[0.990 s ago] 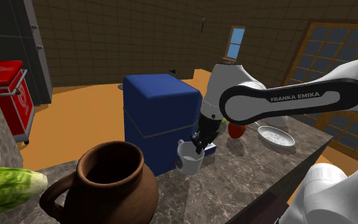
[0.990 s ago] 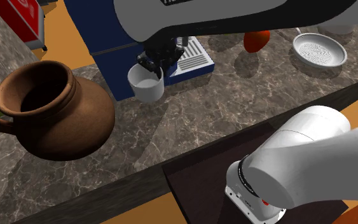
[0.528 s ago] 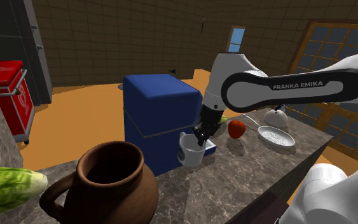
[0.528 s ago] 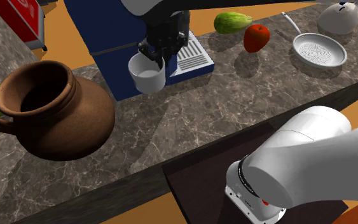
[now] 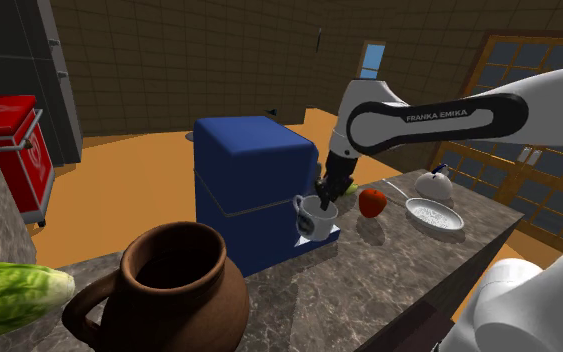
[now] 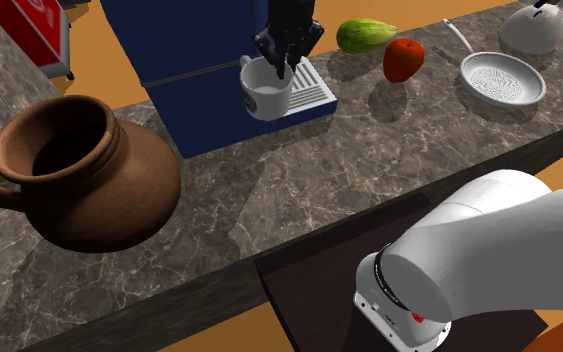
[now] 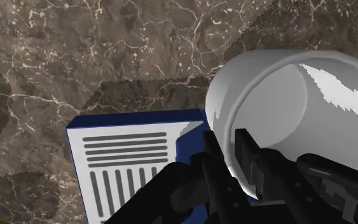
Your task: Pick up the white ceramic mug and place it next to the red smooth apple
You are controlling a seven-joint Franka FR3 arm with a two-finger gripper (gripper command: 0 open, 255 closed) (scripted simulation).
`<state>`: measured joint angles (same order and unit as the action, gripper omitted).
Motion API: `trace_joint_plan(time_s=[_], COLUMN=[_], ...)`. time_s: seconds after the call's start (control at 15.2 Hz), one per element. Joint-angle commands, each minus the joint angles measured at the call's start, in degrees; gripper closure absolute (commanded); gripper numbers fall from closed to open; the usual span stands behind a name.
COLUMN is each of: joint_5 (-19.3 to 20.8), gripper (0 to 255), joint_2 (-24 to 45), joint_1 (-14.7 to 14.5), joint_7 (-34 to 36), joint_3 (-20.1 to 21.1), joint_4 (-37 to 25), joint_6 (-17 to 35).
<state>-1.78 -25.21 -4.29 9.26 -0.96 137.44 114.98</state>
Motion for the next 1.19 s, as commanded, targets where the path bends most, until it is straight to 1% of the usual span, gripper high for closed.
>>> trace_joint_plan(time_s=[0.0,0.26,0.53,0.79,1.12], joint_5=[0.7,1.35,1.17,0.14,-2.28], gripper=[255,255,255,255,255], joint_2=[2.59,7.44,12.96,19.08,27.64], joint_1=[1.13,3.02,4.75,6.44,8.98], joint_7=[-2.79,-7.98,-13.18,-18.38,-24.79], joint_3=[-2.08,-5.72,-9.03,-12.01,-15.02], joint_4=[-2.37,-6.99,-12.61,-19.27,-29.21], joint_6=[0.49,0.6,0.33,-0.47,-2.43])
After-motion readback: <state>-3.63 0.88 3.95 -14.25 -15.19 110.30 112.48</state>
